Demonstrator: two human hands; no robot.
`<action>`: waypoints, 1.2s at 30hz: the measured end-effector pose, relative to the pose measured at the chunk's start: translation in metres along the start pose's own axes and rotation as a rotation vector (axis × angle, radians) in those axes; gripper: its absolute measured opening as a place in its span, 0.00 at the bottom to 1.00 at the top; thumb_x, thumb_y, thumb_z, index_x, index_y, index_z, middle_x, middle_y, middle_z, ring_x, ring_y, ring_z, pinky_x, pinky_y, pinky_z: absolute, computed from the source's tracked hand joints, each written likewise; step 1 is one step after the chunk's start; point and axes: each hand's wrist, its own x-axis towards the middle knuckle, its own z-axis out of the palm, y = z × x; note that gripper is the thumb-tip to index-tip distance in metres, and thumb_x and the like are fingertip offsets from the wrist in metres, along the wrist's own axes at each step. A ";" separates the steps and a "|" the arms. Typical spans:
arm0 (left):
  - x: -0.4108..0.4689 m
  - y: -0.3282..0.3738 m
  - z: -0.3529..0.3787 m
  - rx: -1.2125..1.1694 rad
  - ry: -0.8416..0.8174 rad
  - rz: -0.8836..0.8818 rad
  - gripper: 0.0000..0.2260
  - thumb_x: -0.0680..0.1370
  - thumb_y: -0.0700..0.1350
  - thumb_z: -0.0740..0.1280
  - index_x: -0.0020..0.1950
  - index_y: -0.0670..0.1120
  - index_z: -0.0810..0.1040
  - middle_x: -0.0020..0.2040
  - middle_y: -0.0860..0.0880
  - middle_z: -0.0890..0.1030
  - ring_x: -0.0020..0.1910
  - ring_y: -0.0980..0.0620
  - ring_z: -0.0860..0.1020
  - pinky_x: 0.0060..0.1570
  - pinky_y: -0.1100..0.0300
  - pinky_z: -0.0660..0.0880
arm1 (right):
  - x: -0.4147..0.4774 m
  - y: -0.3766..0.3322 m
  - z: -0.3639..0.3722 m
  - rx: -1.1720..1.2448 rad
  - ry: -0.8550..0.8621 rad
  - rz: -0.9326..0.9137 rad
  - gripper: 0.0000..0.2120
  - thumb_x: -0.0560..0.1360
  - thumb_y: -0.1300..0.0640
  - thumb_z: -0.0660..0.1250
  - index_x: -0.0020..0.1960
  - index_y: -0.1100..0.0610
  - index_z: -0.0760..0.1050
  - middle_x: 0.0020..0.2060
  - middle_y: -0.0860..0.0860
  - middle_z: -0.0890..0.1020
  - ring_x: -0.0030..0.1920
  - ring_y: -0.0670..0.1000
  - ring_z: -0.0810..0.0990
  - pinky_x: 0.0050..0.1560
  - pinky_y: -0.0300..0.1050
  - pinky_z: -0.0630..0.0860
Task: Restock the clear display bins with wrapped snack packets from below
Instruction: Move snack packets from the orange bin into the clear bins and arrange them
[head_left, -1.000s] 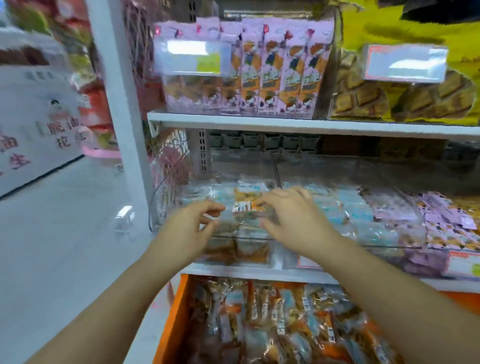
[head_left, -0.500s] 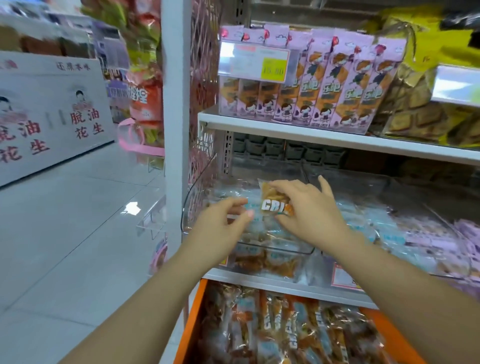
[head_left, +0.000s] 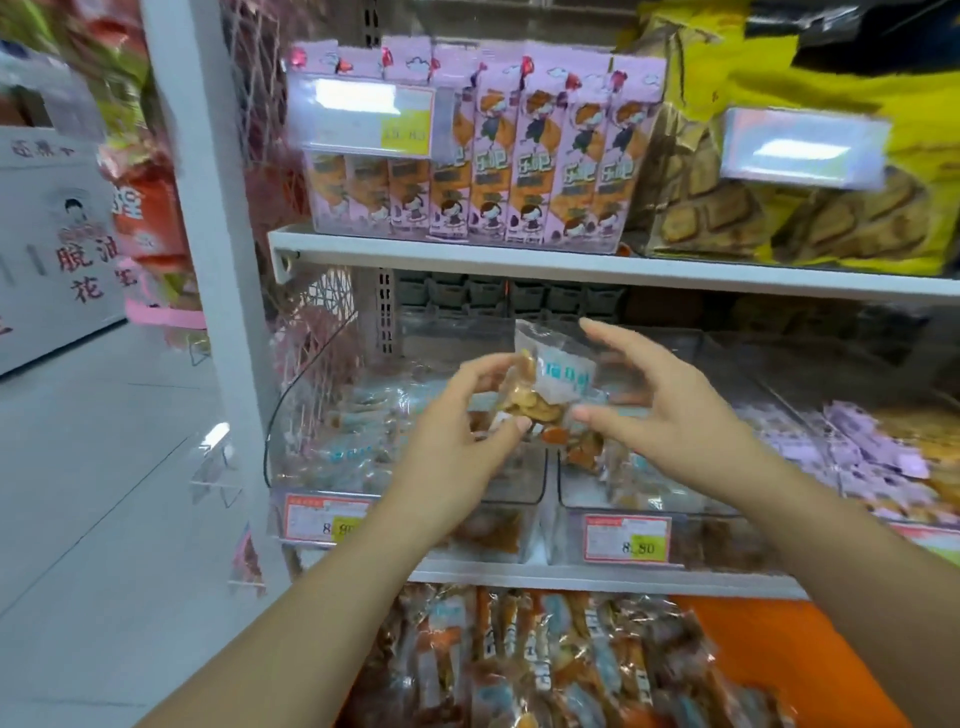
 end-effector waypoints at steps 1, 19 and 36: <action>0.003 0.001 0.006 0.030 -0.019 0.025 0.22 0.76 0.38 0.68 0.59 0.64 0.70 0.55 0.67 0.75 0.52 0.62 0.77 0.44 0.73 0.71 | 0.001 0.006 -0.004 0.037 -0.020 0.039 0.30 0.71 0.56 0.73 0.65 0.36 0.64 0.58 0.36 0.73 0.59 0.39 0.73 0.54 0.34 0.75; 0.005 -0.039 0.029 0.417 -0.242 -0.035 0.23 0.78 0.45 0.65 0.64 0.71 0.65 0.69 0.65 0.65 0.67 0.60 0.70 0.66 0.55 0.70 | 0.037 0.114 -0.004 -0.206 -0.146 0.360 0.18 0.71 0.57 0.73 0.60 0.56 0.76 0.56 0.48 0.77 0.56 0.45 0.73 0.54 0.36 0.66; 0.002 -0.042 0.029 0.483 -0.238 -0.016 0.24 0.79 0.46 0.65 0.70 0.64 0.64 0.70 0.67 0.63 0.56 0.68 0.73 0.55 0.80 0.62 | 0.046 0.110 0.031 -0.648 -0.298 0.271 0.20 0.71 0.47 0.72 0.62 0.47 0.76 0.58 0.49 0.76 0.59 0.53 0.74 0.59 0.49 0.69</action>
